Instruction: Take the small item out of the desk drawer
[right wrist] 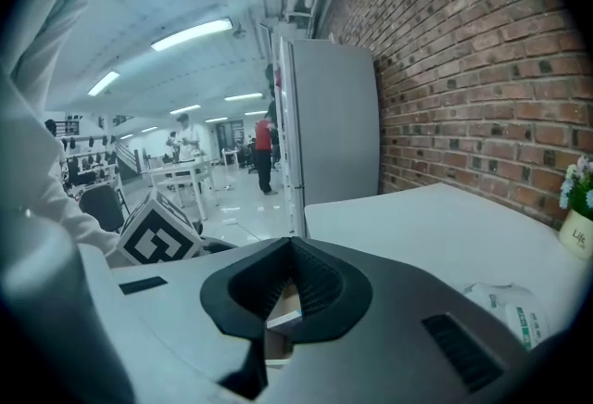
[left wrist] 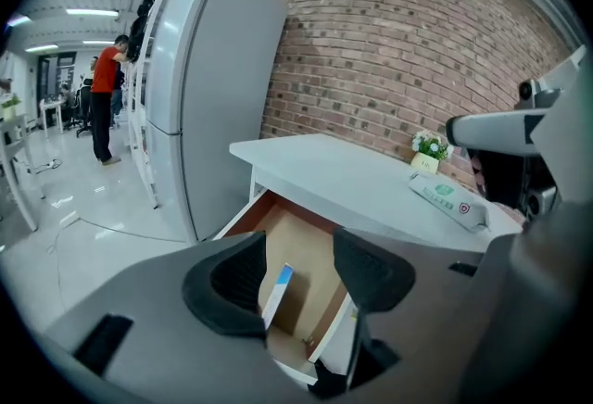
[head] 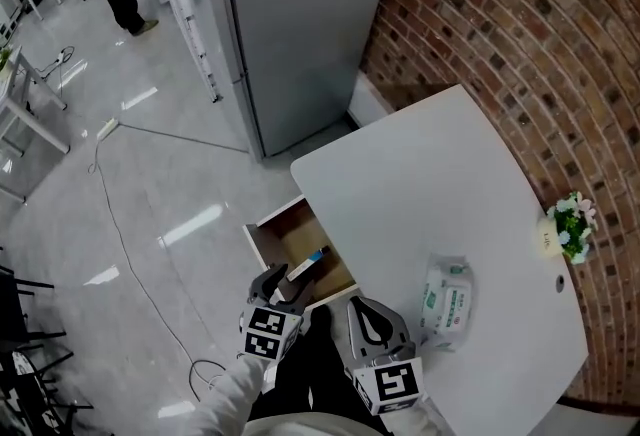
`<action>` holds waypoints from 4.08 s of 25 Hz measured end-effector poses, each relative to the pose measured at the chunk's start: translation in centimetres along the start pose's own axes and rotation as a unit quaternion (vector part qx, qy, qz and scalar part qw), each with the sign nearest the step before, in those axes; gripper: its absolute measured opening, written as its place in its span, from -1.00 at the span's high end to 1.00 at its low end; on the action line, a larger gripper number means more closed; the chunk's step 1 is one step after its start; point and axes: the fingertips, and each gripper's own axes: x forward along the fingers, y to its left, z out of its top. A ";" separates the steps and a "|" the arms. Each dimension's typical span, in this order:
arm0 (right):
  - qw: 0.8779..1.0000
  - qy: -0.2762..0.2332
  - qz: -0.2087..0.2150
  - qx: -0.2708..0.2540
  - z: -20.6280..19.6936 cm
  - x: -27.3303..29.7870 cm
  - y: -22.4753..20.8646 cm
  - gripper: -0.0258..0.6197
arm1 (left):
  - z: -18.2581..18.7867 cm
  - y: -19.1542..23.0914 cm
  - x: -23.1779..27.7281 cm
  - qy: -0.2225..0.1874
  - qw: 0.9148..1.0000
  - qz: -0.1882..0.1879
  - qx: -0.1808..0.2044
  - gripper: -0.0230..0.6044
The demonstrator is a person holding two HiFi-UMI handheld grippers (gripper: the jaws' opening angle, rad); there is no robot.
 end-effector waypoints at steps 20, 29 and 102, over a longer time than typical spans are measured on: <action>0.998 0.052 0.026 0.010 -2.3 5.4 -3.0 0.84 | -8.0 2.2 10.8 0.133 0.991 -0.012 0.021 0.17; 0.997 0.073 0.026 0.016 -2.9 6.0 -3.9 0.84 | -11.4 2.0 13.7 0.200 0.977 -0.026 0.067 0.16; 1.000 0.001 0.019 -0.016 -0.4 4.3 -0.7 0.84 | -3.8 2.9 6.1 0.152 0.986 0.028 0.054 0.66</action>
